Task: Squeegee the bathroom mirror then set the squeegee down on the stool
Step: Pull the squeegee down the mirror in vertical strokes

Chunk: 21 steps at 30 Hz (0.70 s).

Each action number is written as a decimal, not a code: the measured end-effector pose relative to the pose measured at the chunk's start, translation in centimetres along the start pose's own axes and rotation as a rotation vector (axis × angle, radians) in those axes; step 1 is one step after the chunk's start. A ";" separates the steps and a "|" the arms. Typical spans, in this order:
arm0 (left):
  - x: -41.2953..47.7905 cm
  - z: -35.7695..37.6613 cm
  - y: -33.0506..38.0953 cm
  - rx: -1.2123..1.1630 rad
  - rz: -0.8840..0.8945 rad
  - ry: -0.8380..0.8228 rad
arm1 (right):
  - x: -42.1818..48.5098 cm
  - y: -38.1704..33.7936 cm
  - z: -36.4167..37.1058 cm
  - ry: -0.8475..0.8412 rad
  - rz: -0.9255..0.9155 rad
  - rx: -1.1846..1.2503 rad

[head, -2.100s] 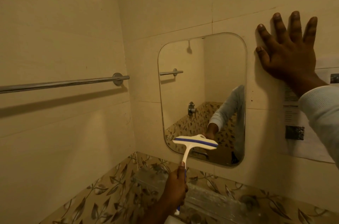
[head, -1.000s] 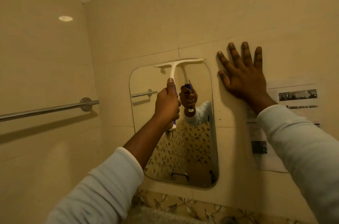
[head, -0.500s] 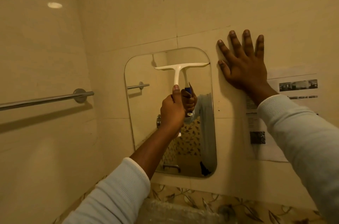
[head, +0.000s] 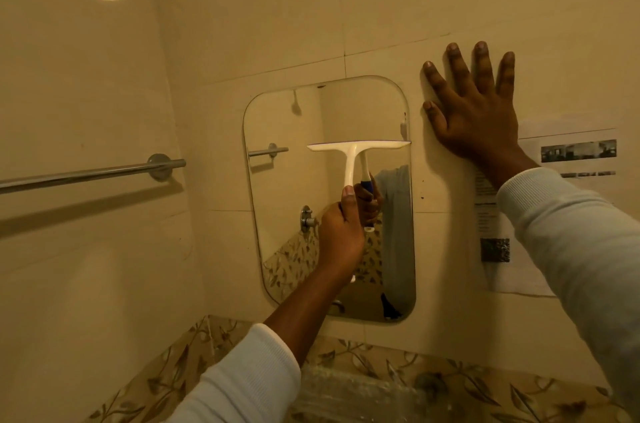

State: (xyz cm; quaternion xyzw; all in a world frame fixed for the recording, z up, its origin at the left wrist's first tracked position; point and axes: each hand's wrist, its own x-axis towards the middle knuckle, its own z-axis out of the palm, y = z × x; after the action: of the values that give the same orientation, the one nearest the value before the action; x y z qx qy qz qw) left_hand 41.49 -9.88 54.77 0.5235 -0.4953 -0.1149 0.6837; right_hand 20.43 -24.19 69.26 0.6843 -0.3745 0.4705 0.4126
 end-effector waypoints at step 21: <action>-6.5 0.2 -8.0 0.008 -0.106 -0.038 | -0.1 -0.2 -0.3 -0.016 0.007 0.022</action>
State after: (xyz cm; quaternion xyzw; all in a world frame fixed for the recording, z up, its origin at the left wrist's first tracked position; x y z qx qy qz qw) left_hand 41.06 -9.02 44.44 0.5493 -0.4802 -0.1590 0.6651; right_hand 20.47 -23.85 69.23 0.6912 -0.3750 0.4704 0.4005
